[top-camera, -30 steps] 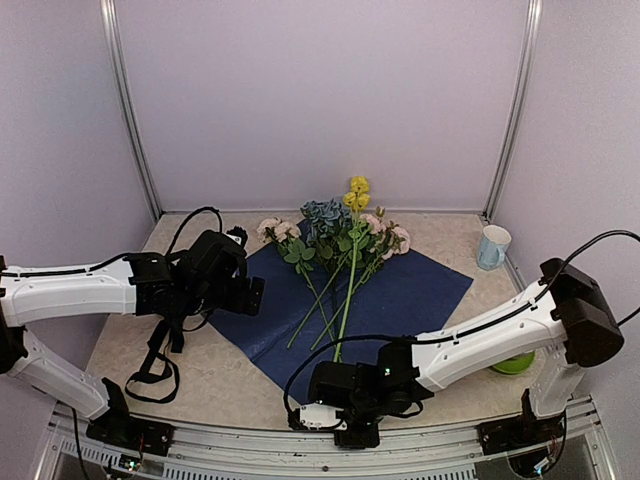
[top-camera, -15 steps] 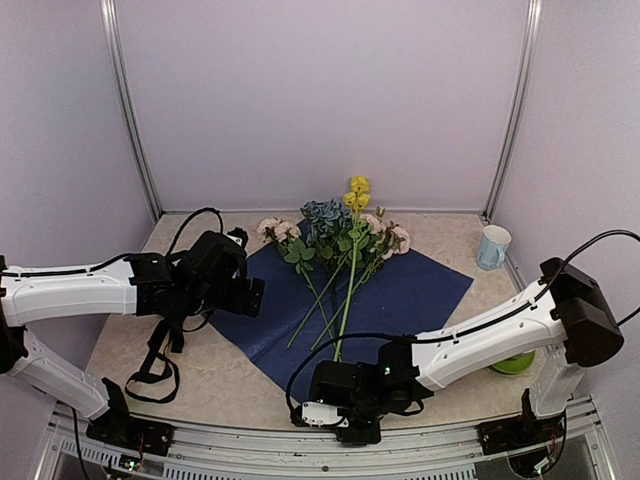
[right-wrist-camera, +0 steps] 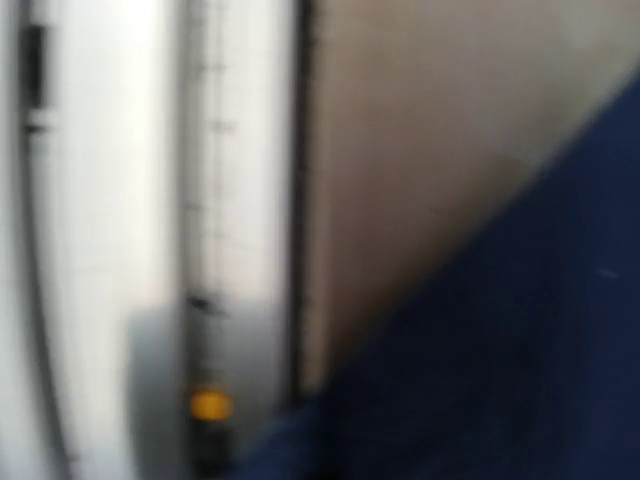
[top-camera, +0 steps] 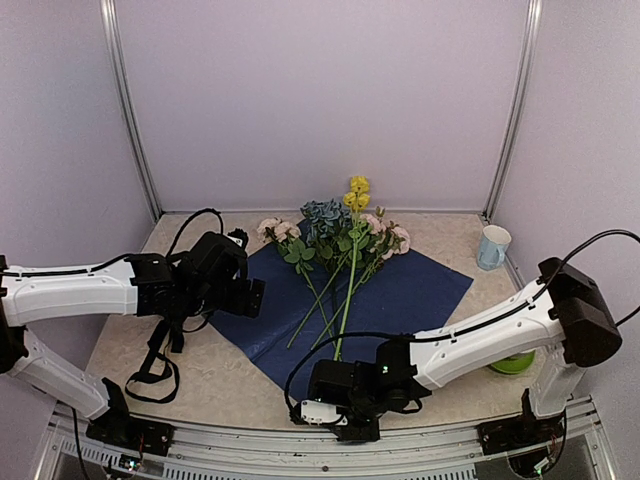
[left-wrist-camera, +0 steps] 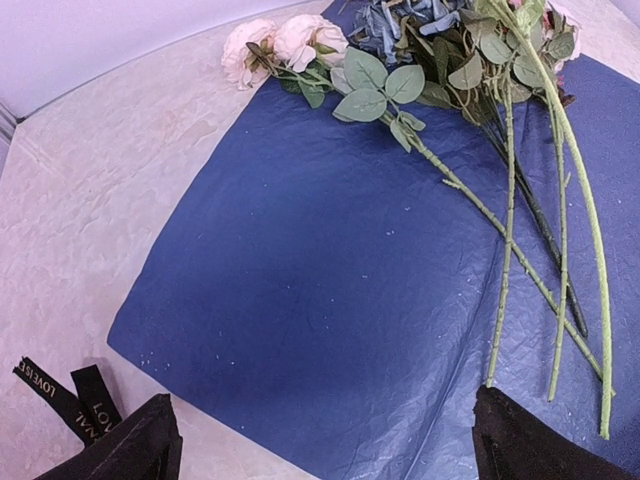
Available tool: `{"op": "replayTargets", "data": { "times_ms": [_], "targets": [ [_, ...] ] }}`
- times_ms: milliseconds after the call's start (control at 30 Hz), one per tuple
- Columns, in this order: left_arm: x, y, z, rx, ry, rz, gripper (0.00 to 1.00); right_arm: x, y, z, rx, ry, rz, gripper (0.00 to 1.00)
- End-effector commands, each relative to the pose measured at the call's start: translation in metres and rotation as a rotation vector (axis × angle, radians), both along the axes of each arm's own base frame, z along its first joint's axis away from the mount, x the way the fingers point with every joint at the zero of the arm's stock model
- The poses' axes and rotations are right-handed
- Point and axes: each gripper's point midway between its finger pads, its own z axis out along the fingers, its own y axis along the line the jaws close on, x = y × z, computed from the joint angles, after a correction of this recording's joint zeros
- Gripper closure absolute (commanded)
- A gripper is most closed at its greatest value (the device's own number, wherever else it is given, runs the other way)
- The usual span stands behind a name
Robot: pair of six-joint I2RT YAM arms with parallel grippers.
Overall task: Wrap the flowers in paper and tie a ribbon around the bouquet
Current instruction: Pick up the bottom corner of the flattened wrapping paper from the center of the board, then pass from the right arm to the left
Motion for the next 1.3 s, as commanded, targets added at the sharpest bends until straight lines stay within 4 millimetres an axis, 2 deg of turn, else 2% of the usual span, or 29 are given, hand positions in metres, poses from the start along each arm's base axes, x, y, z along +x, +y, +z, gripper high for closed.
{"op": "replayTargets", "data": {
  "times_ms": [0, 200, 233, 300, 367, 467, 533, 633, 833, 900, 1033, 1133, 1267],
  "targets": [
    [0.0, 0.001, -0.006, 0.021, 0.0, -0.003, 0.01, 0.014, -0.005, -0.008, -0.043, -0.046, -0.01, 1.0],
    [-0.003, 0.002, -0.003, 0.009, -0.005, -0.011, 0.01, 0.025, -0.005, -0.001, -0.021, -0.033, -0.049, 1.0],
    [-0.003, -0.001, -0.001, -0.005, -0.013, -0.029, 0.02, 0.026, -0.005, 0.0, -0.015, -0.022, -0.056, 1.0],
    [-0.014, -0.018, 0.001, -0.049, -0.002, -0.139, 0.08, 0.032, -0.007, 0.001, -0.008, -0.015, -0.079, 1.0],
    [-0.039, -0.048, 0.006, -0.067, -0.024, -0.315, 0.15, 0.039, -0.01, 0.0, 0.002, 0.01, -0.12, 1.0],
    [-0.097, -0.094, 0.022, -0.057, -0.133, -0.601, 0.16, 0.054, -0.019, -0.006, 0.015, 0.067, -0.211, 1.0],
    [-0.128, -0.111, 0.026, -0.068, -0.186, -0.741, 0.16, 0.065, -0.024, -0.01, 0.023, 0.085, -0.27, 1.0],
    [-0.151, -0.118, 0.003, -0.035, -0.157, -0.875, 0.17, 0.081, -0.032, -0.018, 0.028, 0.119, -0.361, 1.0],
    [-0.168, -0.105, -0.046, 0.179, -0.122, -1.001, 0.17, 0.105, -0.044, -0.033, 0.069, 0.201, -0.495, 1.0],
    [-0.176, -0.106, -0.051, 0.231, -0.143, -1.053, 0.14, 0.11, -0.043, -0.032, 0.103, 0.227, -0.517, 1.0],
    [-0.175, -0.12, -0.05, 0.295, -0.252, -1.073, 0.12, 0.117, -0.036, -0.029, 0.154, 0.243, -0.522, 1.0],
    [-0.161, -0.119, -0.07, 0.458, -0.288, -1.039, 0.11, 0.118, -0.031, -0.027, 0.175, 0.251, -0.517, 1.0],
    [-0.17, -0.132, -0.1, 0.533, -0.22, -1.138, 0.11, 0.115, -0.028, -0.023, 0.202, 0.275, -0.517, 1.0]
  ]
}}
